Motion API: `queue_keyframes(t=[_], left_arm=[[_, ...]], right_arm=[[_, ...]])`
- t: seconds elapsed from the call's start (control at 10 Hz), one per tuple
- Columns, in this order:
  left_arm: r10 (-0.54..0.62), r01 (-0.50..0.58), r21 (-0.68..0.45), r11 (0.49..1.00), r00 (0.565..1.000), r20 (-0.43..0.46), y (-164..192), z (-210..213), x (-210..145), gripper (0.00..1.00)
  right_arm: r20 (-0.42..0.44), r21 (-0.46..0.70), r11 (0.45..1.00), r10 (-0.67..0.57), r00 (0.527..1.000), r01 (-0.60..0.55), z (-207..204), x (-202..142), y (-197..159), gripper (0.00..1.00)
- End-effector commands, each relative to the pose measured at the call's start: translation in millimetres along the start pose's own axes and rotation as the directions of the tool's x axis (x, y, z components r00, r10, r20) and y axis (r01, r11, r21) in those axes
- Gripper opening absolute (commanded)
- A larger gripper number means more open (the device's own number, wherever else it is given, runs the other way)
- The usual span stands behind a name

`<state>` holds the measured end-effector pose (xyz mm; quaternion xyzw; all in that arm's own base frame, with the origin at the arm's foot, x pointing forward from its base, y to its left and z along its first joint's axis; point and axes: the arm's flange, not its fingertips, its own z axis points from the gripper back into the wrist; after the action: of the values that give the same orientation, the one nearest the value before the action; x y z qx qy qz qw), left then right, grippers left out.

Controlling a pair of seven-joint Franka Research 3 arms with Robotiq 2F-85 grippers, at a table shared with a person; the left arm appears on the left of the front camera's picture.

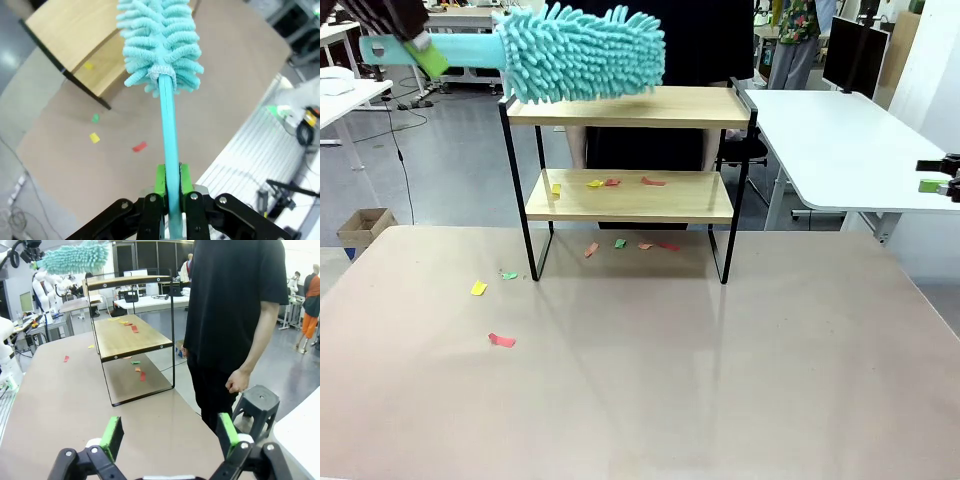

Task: Clean the shelf.
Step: Clean the specific section of the Shelf indicated by the human with the Duster.

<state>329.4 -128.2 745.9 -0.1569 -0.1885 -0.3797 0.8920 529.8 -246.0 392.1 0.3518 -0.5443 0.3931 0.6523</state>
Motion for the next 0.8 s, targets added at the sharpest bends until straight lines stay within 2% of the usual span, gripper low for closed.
queue_keyframes(t=[0.0,0.2,0.5,0.7], left_arm=[[-0.095,0.084,-0.138,0.987,0.993,-0.076,33.3,21.7,-18.6,0.13],[-0.219,0.183,-0.16,0.97,0.945,-0.245,45.0,22.1,-44.5,0.13],[-0.299,0.279,-0.108,0.954,0.864,-0.406,60.6,-1.7,-90.4,0.13],[-0.333,0.294,-0.158,0.943,0.806,-0.49,65.9,-34.6,-116.7,0.13]], right_arm=[[-0.002,0.001,1.0,0.006,1.0,-0.006,-0.6,3.4,0.7,1.0],[-0.002,0.001,1.0,0.006,1.0,-0.006,-0.6,3.4,0.7,1.0],[-0.002,0.001,1.0,0.006,1.0,-0.006,-0.6,3.4,0.7,1.0],[-0.002,0.001,1.0,0.006,1.0,-0.006,-0.6,3.4,0.7,1.0]])
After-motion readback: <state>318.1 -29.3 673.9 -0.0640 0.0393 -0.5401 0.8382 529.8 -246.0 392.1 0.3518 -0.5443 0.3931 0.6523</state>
